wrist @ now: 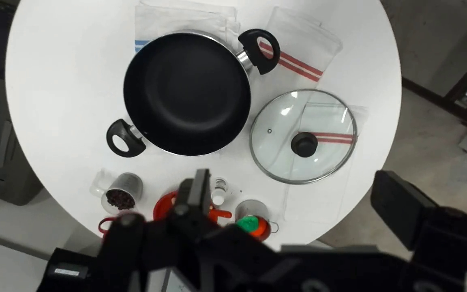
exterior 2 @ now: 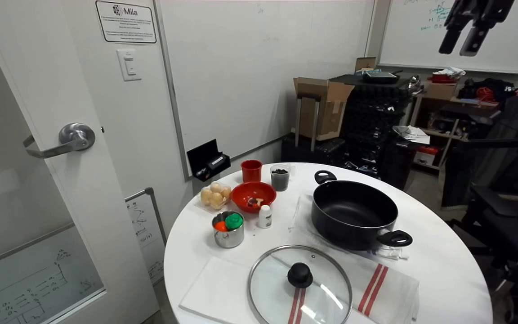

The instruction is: Put the glass lid on the pot.

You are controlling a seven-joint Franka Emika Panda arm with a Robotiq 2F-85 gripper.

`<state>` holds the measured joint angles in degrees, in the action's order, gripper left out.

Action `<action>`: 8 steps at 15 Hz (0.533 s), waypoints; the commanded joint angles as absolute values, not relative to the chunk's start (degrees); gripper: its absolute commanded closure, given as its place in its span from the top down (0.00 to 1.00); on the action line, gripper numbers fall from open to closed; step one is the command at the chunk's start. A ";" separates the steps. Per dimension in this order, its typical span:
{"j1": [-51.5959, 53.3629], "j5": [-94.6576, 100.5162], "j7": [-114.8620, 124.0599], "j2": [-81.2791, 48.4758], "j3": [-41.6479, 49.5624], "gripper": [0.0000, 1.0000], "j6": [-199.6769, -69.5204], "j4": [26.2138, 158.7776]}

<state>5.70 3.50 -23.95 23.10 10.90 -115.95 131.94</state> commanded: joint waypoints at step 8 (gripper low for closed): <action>5.57 1.69 -30.97 -4.01 1.66 1.00 -113.89 114.30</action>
<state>6.61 1.81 -28.70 2.84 4.05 -115.70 120.07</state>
